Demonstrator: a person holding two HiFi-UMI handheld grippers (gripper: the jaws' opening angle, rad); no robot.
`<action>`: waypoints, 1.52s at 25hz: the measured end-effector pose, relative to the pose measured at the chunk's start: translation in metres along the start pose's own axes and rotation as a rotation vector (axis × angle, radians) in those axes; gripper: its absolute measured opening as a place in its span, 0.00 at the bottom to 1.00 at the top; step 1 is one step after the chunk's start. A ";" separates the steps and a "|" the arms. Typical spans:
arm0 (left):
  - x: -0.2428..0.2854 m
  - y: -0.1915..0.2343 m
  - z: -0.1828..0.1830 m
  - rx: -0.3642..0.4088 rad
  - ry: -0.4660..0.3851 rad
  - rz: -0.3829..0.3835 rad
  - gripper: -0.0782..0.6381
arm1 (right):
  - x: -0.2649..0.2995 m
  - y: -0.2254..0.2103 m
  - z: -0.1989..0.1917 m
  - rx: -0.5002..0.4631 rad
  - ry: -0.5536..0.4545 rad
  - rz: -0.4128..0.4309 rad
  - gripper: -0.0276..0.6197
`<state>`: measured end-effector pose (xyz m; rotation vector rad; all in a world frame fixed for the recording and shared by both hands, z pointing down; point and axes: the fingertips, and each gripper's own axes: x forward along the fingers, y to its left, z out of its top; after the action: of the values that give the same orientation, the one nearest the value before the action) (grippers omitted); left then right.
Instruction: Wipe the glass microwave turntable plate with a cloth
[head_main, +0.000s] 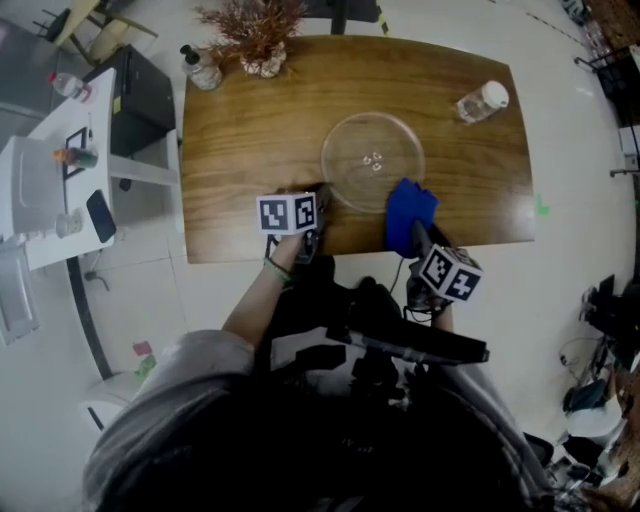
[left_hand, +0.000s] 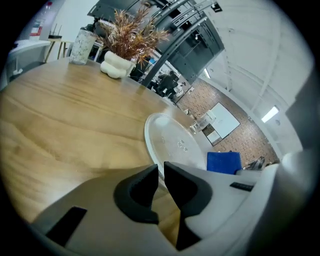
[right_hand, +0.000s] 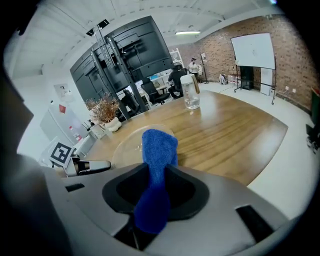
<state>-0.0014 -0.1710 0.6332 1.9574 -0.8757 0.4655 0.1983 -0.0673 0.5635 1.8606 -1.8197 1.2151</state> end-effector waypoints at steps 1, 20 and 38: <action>-0.003 0.000 -0.003 0.002 -0.019 0.019 0.16 | -0.004 -0.002 -0.001 -0.005 0.000 0.008 0.23; -0.046 -0.083 -0.151 0.068 -0.191 0.269 0.12 | -0.104 -0.075 -0.035 -0.074 -0.062 0.224 0.23; -0.125 -0.173 -0.149 0.180 -0.378 0.197 0.12 | -0.138 -0.043 -0.085 -0.105 -0.073 0.392 0.23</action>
<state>0.0451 0.0633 0.5290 2.1733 -1.3127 0.2970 0.2256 0.0956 0.5330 1.5565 -2.3179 1.1515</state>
